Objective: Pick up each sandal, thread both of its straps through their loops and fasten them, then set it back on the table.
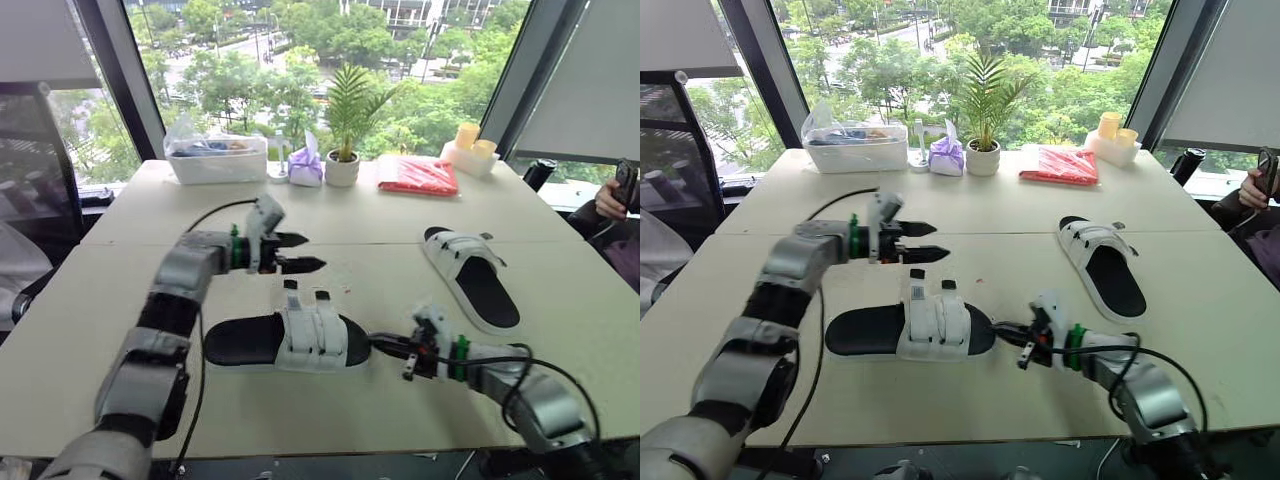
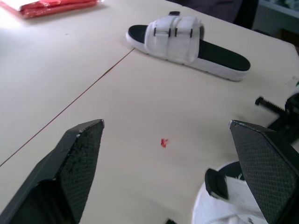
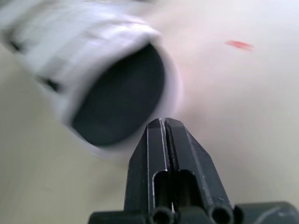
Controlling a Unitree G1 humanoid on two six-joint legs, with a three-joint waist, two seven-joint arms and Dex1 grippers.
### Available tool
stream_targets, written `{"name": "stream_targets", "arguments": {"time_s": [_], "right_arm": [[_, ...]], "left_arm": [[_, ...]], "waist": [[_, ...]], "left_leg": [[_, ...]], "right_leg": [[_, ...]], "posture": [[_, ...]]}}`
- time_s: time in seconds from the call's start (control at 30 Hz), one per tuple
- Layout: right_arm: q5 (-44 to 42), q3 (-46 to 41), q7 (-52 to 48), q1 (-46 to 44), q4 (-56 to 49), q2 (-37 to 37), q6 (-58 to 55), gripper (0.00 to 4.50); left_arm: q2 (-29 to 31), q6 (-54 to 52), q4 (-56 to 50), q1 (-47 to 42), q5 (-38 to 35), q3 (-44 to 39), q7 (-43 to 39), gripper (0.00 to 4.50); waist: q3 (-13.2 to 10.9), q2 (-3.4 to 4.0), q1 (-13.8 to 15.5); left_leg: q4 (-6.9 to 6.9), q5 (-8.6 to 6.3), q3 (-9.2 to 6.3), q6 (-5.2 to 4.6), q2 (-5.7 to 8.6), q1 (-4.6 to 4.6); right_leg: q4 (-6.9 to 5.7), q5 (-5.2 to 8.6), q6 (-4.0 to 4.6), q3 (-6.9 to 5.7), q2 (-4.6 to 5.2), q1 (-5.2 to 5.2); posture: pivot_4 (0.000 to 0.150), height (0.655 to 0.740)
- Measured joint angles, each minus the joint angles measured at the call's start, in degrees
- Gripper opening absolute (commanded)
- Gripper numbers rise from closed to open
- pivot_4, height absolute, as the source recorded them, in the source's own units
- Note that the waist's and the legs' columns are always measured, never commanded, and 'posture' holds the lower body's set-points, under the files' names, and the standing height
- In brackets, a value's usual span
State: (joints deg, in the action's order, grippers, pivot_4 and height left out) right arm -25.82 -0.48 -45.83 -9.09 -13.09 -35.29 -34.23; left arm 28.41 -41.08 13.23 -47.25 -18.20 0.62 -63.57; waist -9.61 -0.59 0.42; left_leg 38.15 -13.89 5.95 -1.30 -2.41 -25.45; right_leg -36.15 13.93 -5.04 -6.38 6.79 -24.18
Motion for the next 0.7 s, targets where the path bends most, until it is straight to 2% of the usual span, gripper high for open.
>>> {"name": "stream_targets", "arguments": {"time_s": [0.17,0.33,0.5,0.7], "right_arm": [[-9.0,-8.3,0.0,1.1,-9.8,-4.3,-8.0,0.0],[-13.0,-10.7,-0.9,2.2,-13.4,-7.8,-11.9,0.0],[-14.2,-11.5,-0.8,2.6,-13.8,-8.9,-13.6,0.0],[-16.7,-11.7,1.3,2.7,-16.3,-8.9,-16.0,0.0]], "left_arm": [[9.9,-23.1,-24.8,18.2,-13.8,-6.8,0.8,4.46],[11.6,-35.5,-36.2,26.1,-24.9,-13.6,3.8,4.46],[8.1,-38.2,-38.2,29.3,-28.7,-13.9,9.3,4.46],[2.9,-30.6,-28.4,25.9,-25.3,-6.0,13.1,4.46]], "waist": [[-0.2,0.14,-0.3],[-0.2,0.06,0.7],[-0.2,0.06,0.6],[-0.2,0.06,0.5]], "left_leg": [[-0.05,0.02,-0.03,0.05,-0.09,0.02],[0.02,0.0,-0.14,0.06,-0.02,0.09],[0.02,0.01,-0.13,0.06,0.0,0.09],[0.02,0.01,-0.1,0.05,0.02,0.07]], "right_leg": [[-0.02,0.02,0.01,0.02,-0.07,-0.03],[0.15,0.14,0.21,-0.04,-0.01,0.17],[0.06,0.09,0.12,-0.02,-0.03,0.15],[0.05,0.04,0.05,-0.02,-0.04,0.13]], "posture": [[0.15,0.74],[0.15,0.74],[0.15,0.74],[0.15,0.74]]}}
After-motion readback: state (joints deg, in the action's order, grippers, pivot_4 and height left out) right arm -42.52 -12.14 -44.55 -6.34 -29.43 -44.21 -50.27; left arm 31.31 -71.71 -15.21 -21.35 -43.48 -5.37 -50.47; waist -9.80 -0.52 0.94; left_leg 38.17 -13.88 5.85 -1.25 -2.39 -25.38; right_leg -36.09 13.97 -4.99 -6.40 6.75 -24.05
